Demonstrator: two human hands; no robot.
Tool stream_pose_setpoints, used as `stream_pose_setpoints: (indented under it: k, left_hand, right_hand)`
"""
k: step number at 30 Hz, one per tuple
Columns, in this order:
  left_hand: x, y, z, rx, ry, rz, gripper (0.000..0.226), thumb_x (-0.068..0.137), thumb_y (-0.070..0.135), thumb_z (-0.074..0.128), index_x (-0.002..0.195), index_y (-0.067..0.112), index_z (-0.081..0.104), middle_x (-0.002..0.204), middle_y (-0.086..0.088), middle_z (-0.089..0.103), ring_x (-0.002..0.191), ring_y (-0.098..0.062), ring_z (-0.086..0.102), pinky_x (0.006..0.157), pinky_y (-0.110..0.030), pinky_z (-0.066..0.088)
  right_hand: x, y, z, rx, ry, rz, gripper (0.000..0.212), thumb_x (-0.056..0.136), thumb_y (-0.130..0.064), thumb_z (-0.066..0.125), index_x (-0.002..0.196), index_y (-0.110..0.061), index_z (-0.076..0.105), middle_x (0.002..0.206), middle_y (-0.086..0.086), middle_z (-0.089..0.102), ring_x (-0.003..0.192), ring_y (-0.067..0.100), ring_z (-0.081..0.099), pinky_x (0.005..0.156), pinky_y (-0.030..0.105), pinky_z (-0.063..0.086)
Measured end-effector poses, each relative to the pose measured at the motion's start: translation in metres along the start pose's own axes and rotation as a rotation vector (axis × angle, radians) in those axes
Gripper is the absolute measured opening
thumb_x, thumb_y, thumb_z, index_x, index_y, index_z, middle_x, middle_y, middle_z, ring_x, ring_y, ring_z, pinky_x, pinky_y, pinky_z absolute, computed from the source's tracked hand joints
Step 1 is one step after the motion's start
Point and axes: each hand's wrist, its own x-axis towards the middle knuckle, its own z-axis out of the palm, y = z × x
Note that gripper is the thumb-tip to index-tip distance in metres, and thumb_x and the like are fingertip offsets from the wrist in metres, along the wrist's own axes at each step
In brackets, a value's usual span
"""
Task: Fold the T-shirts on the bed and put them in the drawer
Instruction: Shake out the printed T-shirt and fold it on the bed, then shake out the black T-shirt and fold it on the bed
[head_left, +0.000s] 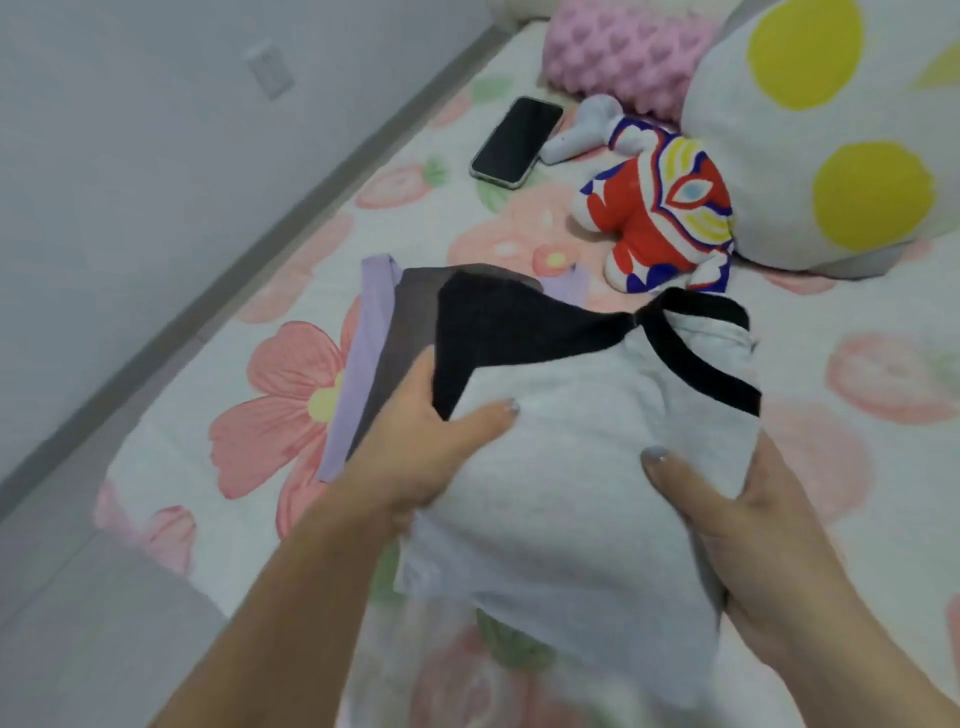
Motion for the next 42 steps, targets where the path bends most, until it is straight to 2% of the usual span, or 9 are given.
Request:
stream_pose_setpoints:
  k: [3, 5, 8, 12, 18, 22, 27, 34, 42]
  left_hand:
    - [0.038, 0.008, -0.056, 0.086, 0.21, 0.015, 0.057, 0.07, 0.032, 0.078, 0.119, 0.033, 0.048, 0.101, 0.015, 0.069, 0.083, -0.003, 0.067, 0.066, -0.02, 0.053]
    - [0.06, -0.006, -0.072, 0.366, 0.312, -0.152, 0.078, 0.077, 0.044, 0.069, 0.138, 0.039, 0.021, 0.129, 0.0, 0.055, 0.108, -0.021, 0.059, 0.084, -0.03, 0.045]
    - [0.071, -0.054, -0.065, 0.966, 0.33, -0.23, 0.085, 0.085, 0.059, 0.045, 0.14, 0.046, -0.019, 0.156, -0.013, -0.005, 0.143, -0.035, 0.002, 0.109, -0.054, 0.013]
    - [0.065, -0.11, -0.023, 1.142, 0.068, 0.057, 0.056, 0.092, 0.056, 0.019, 0.13, 0.052, -0.022, 0.156, 0.006, -0.019, 0.143, -0.02, -0.017, 0.112, -0.05, -0.01]
    - [0.072, -0.118, -0.013, 1.197, 0.009, -0.018, 0.055, 0.093, 0.056, 0.016, 0.141, 0.049, -0.011, 0.155, 0.008, -0.018, 0.143, -0.021, -0.016, 0.112, -0.048, -0.013]
    - [0.04, -0.098, 0.024, 1.095, 0.13, 0.158, 0.052, 0.096, 0.046, 0.027, 0.146, 0.038, 0.014, 0.158, 0.0, 0.006, 0.144, -0.031, 0.0, 0.111, -0.056, -0.003]
    - [-0.05, -0.087, 0.136, 0.958, -0.08, 0.301, 0.058, 0.082, 0.046, 0.038, 0.135, 0.025, 0.047, 0.146, -0.006, 0.04, 0.137, -0.034, 0.031, 0.106, -0.061, 0.016]
    - [-0.125, -0.103, 0.257, 0.948, -0.322, 0.17, 0.086, 0.066, 0.061, 0.012, 0.141, 0.026, 0.036, 0.153, 0.0, 0.025, 0.143, -0.025, 0.015, 0.111, -0.049, 0.007]
    - [-0.16, -0.078, 0.416, 0.998, -0.67, 0.501, 0.085, 0.068, 0.061, 0.02, 0.137, 0.017, 0.045, 0.146, -0.004, 0.039, 0.139, -0.03, 0.026, 0.108, -0.054, 0.014]
  right_hand:
    - [0.043, -0.02, 0.069, -0.028, 0.005, -0.062, 0.033, 0.076, -0.021, 0.071, 0.104, -0.031, 0.057, 0.101, -0.011, 0.067, 0.095, 0.015, 0.065, 0.087, 0.038, 0.051]
    - [0.07, -0.021, 0.103, -0.143, 0.031, -0.018, 0.051, 0.079, -0.026, 0.068, 0.124, -0.024, 0.044, 0.106, -0.005, 0.059, 0.102, 0.022, 0.06, 0.087, 0.034, 0.047]
    - [0.087, 0.008, 0.134, -0.741, 0.024, 0.03, 0.082, 0.087, -0.039, 0.054, 0.147, -0.025, 0.0, 0.143, 0.014, 0.031, 0.128, 0.033, 0.036, 0.099, 0.039, 0.034]
    - [0.08, 0.063, 0.138, -1.217, -0.189, -0.318, 0.061, 0.096, -0.043, 0.024, 0.147, -0.034, -0.009, 0.156, -0.005, -0.017, 0.144, 0.022, -0.013, 0.114, 0.045, 0.003]
    - [0.088, 0.078, 0.111, -1.259, -0.3, -0.238, 0.057, 0.096, -0.051, 0.016, 0.146, -0.037, -0.009, 0.155, -0.014, -0.019, 0.144, 0.02, -0.006, 0.114, 0.048, 0.005]
    - [0.057, 0.078, 0.059, -0.987, -0.001, -0.306, 0.052, 0.096, -0.035, 0.037, 0.145, -0.02, 0.026, 0.156, 0.009, 0.016, 0.143, 0.023, 0.015, 0.114, 0.041, 0.017]
    - [-0.021, 0.112, -0.104, -0.797, 0.493, -0.04, 0.046, 0.091, -0.016, 0.052, 0.134, -0.003, 0.043, 0.146, 0.018, 0.033, 0.137, 0.029, 0.03, 0.111, 0.036, 0.025]
    - [-0.171, 0.19, -0.315, -0.934, 0.788, 0.434, 0.048, 0.092, -0.018, 0.051, 0.134, 0.003, 0.041, 0.147, 0.02, 0.032, 0.138, 0.03, 0.029, 0.113, 0.04, 0.025]
    - [-0.239, 0.251, -0.405, -0.881, 1.127, 0.56, 0.058, 0.087, -0.034, 0.029, 0.132, -0.002, 0.047, 0.14, 0.02, 0.044, 0.131, 0.036, 0.038, 0.109, 0.047, 0.03]
